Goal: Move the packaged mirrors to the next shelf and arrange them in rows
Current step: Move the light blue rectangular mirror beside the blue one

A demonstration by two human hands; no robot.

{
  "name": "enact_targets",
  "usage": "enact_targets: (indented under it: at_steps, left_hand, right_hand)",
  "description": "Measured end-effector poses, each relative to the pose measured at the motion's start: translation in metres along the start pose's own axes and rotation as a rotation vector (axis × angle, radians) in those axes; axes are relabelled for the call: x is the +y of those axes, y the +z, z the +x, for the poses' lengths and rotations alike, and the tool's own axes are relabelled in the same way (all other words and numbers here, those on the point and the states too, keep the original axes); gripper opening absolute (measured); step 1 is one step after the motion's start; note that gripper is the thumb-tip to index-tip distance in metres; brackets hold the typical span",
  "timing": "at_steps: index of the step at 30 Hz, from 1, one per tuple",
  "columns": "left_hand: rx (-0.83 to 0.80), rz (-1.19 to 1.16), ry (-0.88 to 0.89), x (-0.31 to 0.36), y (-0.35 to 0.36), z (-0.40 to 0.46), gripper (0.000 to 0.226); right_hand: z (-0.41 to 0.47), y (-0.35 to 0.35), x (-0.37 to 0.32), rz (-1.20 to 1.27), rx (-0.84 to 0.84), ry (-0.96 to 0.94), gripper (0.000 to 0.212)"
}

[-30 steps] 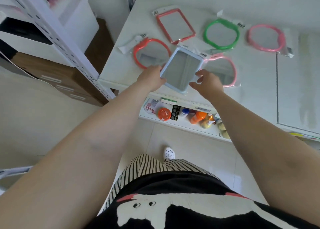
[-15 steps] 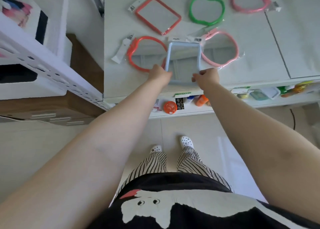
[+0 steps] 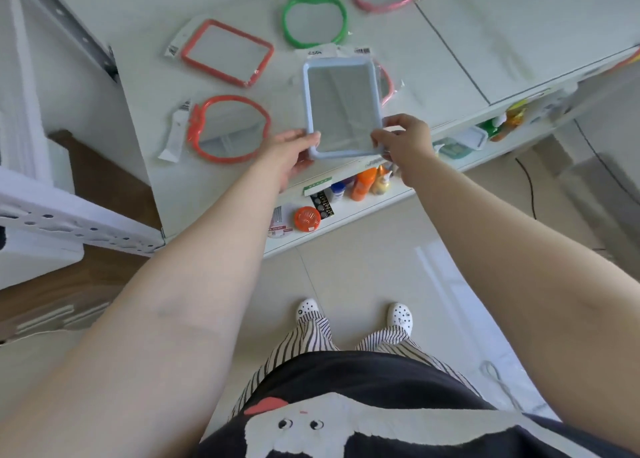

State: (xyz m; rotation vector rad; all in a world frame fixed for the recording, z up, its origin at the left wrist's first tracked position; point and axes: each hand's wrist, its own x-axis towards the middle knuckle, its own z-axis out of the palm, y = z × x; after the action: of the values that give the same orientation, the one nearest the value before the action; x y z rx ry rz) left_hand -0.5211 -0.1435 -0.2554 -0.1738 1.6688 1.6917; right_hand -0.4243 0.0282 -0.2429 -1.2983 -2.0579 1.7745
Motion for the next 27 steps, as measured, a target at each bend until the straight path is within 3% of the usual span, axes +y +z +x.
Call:
enact_targets:
  at_steps: [7, 16, 19, 27]
  left_hand:
    - [-0.228, 0.003, -0.021, -0.012, 0.096, -0.005, 0.015]
    - [-0.159, 0.157, 0.003, -0.061, 0.288, -0.005, 0.010]
    - [-0.135, 0.170, 0.032, -0.067, 0.342, -0.005, 0.026]
    - [-0.261, 0.215, 0.027, -0.056, 0.443, 0.021, 0.031]
  right_hand:
    - [0.004, -0.102, 0.029, 0.120, 0.102, 0.074, 0.021]
    - [0.035, -0.278, 0.078, 0.127, 0.170, 0.100, 0.028]
    - [0.048, -0.327, 0.089, 0.144, 0.180, 0.099, 0.030]
    - [0.091, -0.415, 0.107, 0.229, 0.247, 0.117, 0.023]
